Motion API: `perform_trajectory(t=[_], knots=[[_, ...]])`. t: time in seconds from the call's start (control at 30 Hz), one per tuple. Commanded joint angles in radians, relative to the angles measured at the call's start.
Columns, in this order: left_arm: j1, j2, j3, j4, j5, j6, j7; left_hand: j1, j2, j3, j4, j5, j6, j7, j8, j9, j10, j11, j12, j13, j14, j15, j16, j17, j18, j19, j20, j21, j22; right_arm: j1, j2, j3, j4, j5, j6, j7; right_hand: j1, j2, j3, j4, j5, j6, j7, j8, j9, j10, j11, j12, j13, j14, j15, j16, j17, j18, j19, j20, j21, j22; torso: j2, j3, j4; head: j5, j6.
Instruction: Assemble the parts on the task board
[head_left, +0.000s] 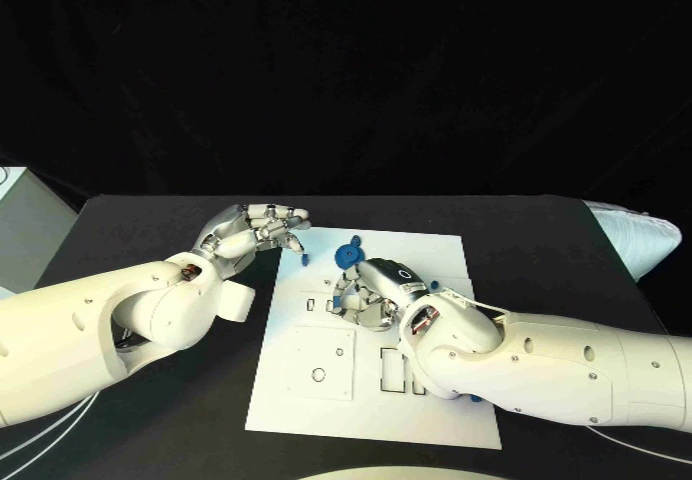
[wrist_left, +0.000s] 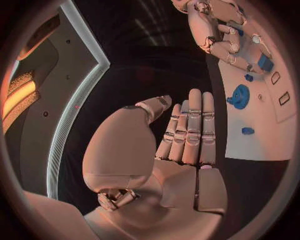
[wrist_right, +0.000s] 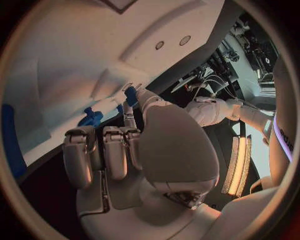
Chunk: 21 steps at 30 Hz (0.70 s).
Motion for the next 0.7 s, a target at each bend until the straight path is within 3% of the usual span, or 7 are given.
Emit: perform_trajectory(t=[0.03,0.7], knots=[[0.0,0.002,0.0,0.001,-0.008,0.019,0.003,-0.01,0.001,0.0,0.003,-0.005,-0.001,0.002,-0.004,0.002,0.006,-0.001,0.002,0.001,-0.004,0.0,0.006,0.001,0.012,-0.006,0.0,0.003,0.001,-0.005,0.004,0.0,-0.005,-0.04,0.002,-0.008,-0.009,-0.006,0.008,0.0,0.004,-0.003,-0.005,0.004,0.002,0.098,-0.007,-0.002,0.255,0.104,-0.009,0.003,0.263,-0.014,0.106,-0.007,0.004,0.263,0.0,-0.0012,0.0008,0.001,-0.003],[0.0,-0.001,-0.001,0.0,-0.008,0.021,0.002,-0.01,0.001,0.001,0.003,-0.004,-0.002,0.002,-0.005,0.002,0.005,-0.001,0.001,0.001,-0.004,-0.001,0.007,0.002,0.012,-0.007,0.0,0.003,0.001,-0.023,0.005,0.0,-0.014,-0.086,-0.002,-0.009,-0.018,-0.018,0.008,0.0,0.007,-0.008,-0.003,0.005,0.001,0.095,-0.005,-0.005,0.252,0.104,-0.007,0.003,0.263,-0.014,0.106,-0.006,0.004,0.263,0.0,-0.0012,-0.0001,0.008,-0.007]])
